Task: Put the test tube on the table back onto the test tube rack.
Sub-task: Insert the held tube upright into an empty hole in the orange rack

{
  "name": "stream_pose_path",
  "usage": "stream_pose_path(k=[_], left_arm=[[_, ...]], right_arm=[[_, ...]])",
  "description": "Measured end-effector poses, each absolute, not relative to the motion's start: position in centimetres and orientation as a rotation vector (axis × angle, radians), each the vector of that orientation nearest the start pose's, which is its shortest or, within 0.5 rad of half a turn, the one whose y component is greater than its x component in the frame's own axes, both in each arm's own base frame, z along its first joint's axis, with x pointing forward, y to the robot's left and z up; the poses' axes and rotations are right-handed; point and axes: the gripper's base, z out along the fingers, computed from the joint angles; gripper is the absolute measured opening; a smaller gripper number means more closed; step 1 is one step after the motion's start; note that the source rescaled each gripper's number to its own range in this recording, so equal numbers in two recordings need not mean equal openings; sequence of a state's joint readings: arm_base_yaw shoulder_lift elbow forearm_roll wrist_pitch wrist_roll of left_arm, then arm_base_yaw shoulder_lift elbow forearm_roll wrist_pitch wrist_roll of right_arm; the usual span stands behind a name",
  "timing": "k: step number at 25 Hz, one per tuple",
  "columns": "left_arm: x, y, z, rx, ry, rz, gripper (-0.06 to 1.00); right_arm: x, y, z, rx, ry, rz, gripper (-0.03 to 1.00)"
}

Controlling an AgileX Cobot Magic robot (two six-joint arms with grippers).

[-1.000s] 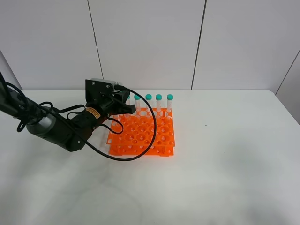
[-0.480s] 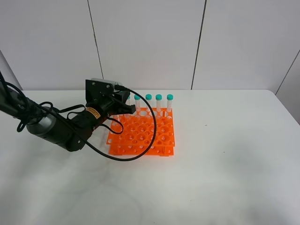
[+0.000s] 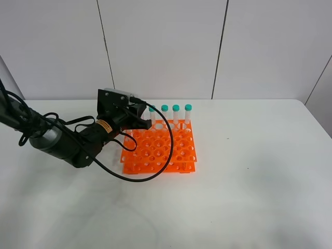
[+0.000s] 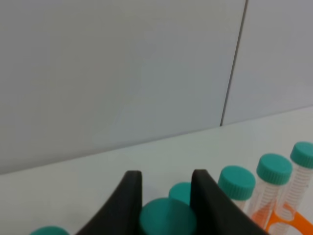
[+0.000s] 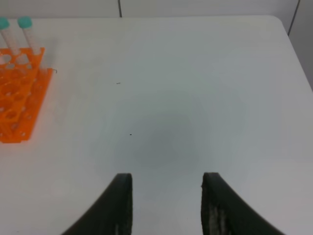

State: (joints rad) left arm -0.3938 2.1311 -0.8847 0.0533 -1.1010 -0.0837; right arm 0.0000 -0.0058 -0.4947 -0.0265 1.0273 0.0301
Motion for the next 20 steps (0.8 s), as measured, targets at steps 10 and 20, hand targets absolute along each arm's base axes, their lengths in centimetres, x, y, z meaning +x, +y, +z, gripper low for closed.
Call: stream_pose_path(k=[10,20], left_arm=[[36.2,-15.5,10.7,0.317,1.64,-0.384,0.0],[36.2,-15.6,10.3,0.322,1.62,-0.385,0.0]], right_arm=[[-0.4,-0.2,27.9,0.031,2.01,-0.012,0.4],[-0.4,-0.2,27.9,0.031,2.01,-0.012,0.4]])
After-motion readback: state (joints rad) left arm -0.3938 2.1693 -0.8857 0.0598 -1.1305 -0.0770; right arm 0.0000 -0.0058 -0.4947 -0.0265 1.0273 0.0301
